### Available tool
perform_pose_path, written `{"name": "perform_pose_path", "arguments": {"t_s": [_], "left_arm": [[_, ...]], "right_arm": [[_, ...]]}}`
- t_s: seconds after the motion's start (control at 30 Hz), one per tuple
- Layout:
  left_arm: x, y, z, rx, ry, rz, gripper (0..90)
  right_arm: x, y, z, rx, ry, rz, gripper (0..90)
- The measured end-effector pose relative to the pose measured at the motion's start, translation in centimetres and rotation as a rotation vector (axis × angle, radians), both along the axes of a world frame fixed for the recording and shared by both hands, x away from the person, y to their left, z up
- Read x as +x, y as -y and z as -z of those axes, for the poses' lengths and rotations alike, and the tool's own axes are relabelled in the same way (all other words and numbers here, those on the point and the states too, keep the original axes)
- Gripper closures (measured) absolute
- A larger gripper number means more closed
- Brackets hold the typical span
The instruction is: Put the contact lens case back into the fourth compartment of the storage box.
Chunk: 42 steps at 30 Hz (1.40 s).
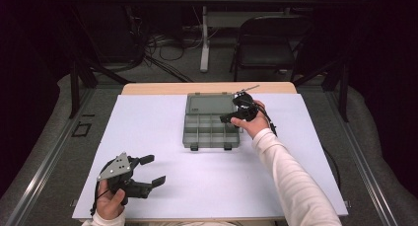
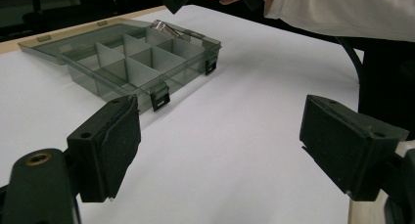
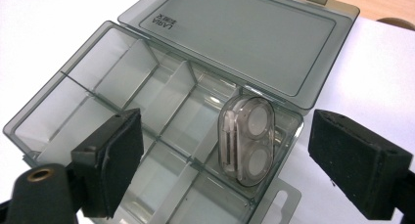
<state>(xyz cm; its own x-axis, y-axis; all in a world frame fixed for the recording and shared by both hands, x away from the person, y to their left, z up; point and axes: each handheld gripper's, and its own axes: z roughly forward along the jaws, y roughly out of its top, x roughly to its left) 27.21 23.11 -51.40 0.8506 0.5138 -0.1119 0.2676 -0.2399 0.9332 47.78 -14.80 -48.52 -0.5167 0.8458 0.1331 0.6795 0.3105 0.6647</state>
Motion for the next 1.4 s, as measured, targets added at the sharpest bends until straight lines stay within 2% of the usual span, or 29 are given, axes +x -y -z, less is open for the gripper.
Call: {"name": "perform_pose_path", "arguments": {"t_s": [0.33, 0.63, 0.83, 1.4], "left_arm": [[0.0, 0.1, 0.0, -0.004, 0.005, 0.006, 16.0], [0.0, 0.1, 0.0, -0.003, 0.006, 0.008, 16.0], [0.0, 0.1, -0.1, -0.001, 0.006, 0.008, 16.0], [0.0, 0.2, -0.1, -0.008, 0.005, 0.018, 16.0]], "right_arm": [[-1.3, -0.6, -1.3, 0.007, 0.030, -0.033, 11.3], [-2.5, -0.6, -2.7, 0.012, 0.049, -0.036, 11.3], [-3.7, -0.4, -3.6, 0.012, 0.068, -0.069, 11.3], [-8.8, -0.6, -5.5, 0.016, 0.133, -0.143, 13.1]]}}
